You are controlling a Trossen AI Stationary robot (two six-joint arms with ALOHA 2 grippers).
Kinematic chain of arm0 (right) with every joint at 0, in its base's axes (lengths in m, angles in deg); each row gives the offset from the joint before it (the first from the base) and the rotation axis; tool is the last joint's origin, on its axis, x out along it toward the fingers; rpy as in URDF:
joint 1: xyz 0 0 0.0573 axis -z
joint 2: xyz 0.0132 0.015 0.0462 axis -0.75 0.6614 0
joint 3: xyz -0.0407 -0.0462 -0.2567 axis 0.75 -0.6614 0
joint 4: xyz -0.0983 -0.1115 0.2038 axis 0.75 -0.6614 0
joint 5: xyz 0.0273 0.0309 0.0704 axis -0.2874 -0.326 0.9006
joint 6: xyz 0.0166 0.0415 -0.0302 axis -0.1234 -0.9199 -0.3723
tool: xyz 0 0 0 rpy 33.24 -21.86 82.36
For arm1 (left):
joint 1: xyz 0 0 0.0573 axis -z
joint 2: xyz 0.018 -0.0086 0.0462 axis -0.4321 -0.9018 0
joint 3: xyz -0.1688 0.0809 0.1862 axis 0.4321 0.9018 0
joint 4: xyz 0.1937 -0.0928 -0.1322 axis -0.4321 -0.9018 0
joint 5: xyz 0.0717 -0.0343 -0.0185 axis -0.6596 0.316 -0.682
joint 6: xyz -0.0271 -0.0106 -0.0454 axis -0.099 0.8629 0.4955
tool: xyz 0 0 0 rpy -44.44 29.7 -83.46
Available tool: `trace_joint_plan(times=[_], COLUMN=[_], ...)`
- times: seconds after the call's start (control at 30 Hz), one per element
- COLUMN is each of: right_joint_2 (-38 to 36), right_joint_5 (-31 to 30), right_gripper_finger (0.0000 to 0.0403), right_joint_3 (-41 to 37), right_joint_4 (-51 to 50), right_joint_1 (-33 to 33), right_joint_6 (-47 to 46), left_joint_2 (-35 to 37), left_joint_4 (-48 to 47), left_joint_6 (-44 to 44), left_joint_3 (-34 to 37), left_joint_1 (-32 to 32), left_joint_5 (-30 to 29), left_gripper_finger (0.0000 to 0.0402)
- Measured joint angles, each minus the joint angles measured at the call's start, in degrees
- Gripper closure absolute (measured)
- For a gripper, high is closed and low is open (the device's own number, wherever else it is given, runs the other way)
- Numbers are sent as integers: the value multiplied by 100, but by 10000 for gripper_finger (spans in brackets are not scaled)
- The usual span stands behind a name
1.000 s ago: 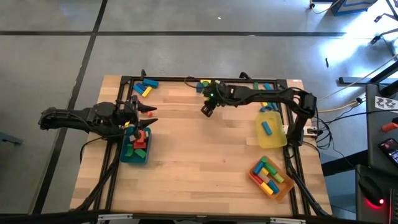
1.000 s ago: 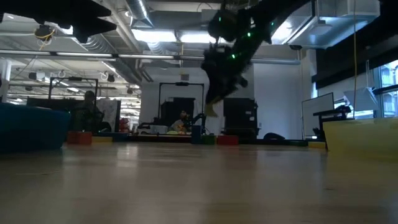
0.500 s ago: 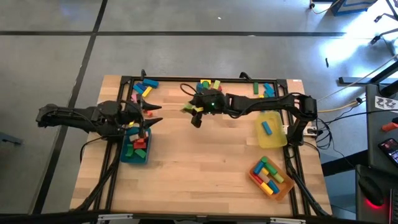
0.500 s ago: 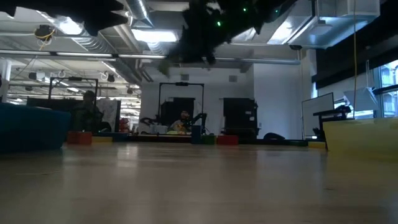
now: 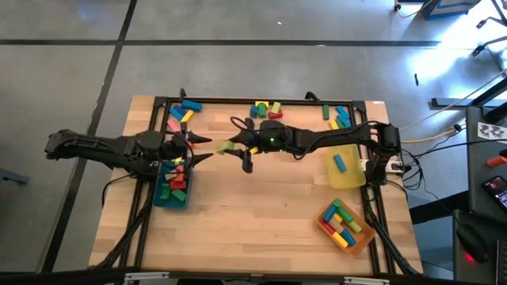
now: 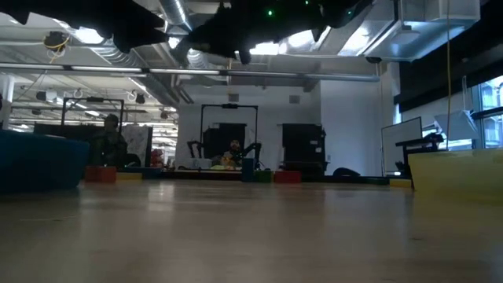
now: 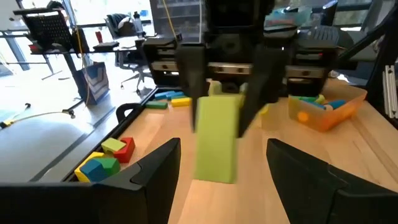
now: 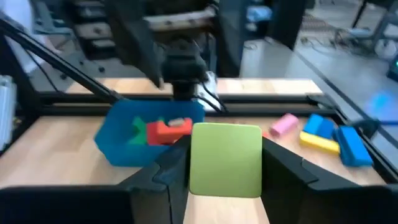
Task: Sort blocks by size
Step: Put the light green cylindrical block into the blue bin
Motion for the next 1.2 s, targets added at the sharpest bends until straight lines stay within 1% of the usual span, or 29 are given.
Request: trace_joint_plan(times=[0.23,0.33,0.47,0.6,0.87,1.0,1.2], right_joint_2=[-6,-5,-4,-4,70,188,258], right_joint_5=[4,-264,-233,-292,-257,-36,21], right_gripper_finger=[261,253,249,258,251,256,251], right_joint_3=[2,0,-2,-2,-2,4,47], right_joint_4=[384,385,404,406,509,795,906], right_joint_1=[-301,-373,-353,-349,-352,-352,-352], right_joint_6=[513,543,541,543,545,548,615], left_joint_2=[-126,-208,-271,-278,-282,-389,-614], left_joint_4=[47,56,51,44,107,245,331], left_joint_6=[65,100,100,95,37,-1,-5], left_joint_3=[0,0,0,0,2,4,4], left_joint_1=[-2,0,-2,1,0,0,-2], left_joint_5=[1,77,289,316,391,460,463], left_gripper_finger=[178,178,178,178,178,178,178])
